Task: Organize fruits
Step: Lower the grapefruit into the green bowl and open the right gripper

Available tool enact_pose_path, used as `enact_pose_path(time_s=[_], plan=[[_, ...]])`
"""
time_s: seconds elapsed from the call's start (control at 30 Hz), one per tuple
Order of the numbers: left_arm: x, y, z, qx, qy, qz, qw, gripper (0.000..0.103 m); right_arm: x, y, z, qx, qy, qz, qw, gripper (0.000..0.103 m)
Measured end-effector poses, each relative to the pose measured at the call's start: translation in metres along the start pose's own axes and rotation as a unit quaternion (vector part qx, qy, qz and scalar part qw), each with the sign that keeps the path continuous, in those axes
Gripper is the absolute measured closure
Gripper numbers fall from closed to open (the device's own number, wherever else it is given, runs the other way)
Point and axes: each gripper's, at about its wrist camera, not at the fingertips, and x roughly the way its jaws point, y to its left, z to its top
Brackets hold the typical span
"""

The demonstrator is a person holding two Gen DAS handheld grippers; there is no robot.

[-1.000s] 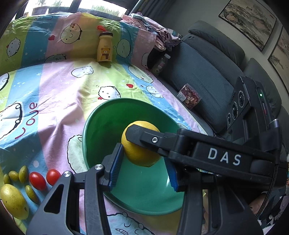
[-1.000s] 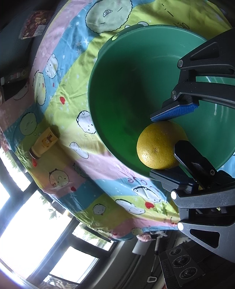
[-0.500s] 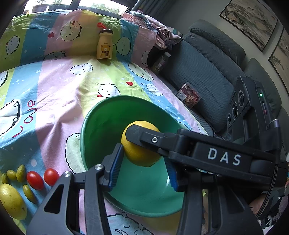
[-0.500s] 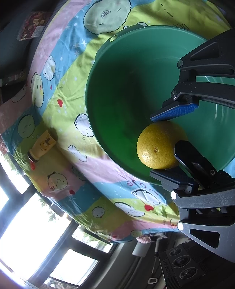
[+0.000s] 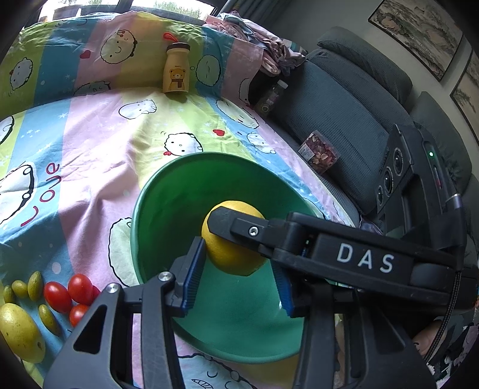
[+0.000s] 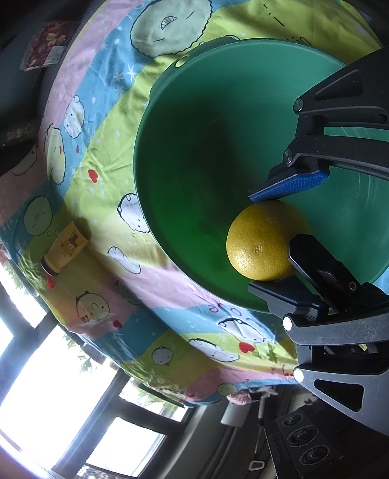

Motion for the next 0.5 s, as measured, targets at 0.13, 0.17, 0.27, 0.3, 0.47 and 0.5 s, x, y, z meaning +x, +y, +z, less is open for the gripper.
enact_pose_path(time_s=[0.13,0.17,0.27,0.3,0.47,0.5], plan=[[0.004,-0.003,0.000,0.007,0.007,0.010,0.9999,0.065,0.004,-0.003,0.000,0.004,0.005,-0.009,1.000,0.047],[0.005,-0.004,0.000,0.009,0.008,0.013,0.9998,0.066,0.005,-0.003,0.001,0.005,0.006,-0.012,1.000,0.047],[0.007,-0.005,0.000,0.016,0.013,0.025,0.9995,0.069,0.009,-0.006,0.001,0.007,0.011,-0.018,1.000,0.046],[0.008,-0.006,-0.001,0.017,0.015,0.029,0.9993,0.070,0.010,-0.007,0.001,0.009,0.014,-0.019,1.000,0.046],[0.010,-0.006,0.000,0.017,0.023,0.032,0.9991,0.071,0.012,-0.009,0.002,0.011,0.015,-0.019,1.000,0.047],[0.010,-0.005,0.001,0.013,0.027,0.029,0.9991,0.071,0.011,-0.009,0.002,0.011,0.014,-0.015,1.000,0.049]])
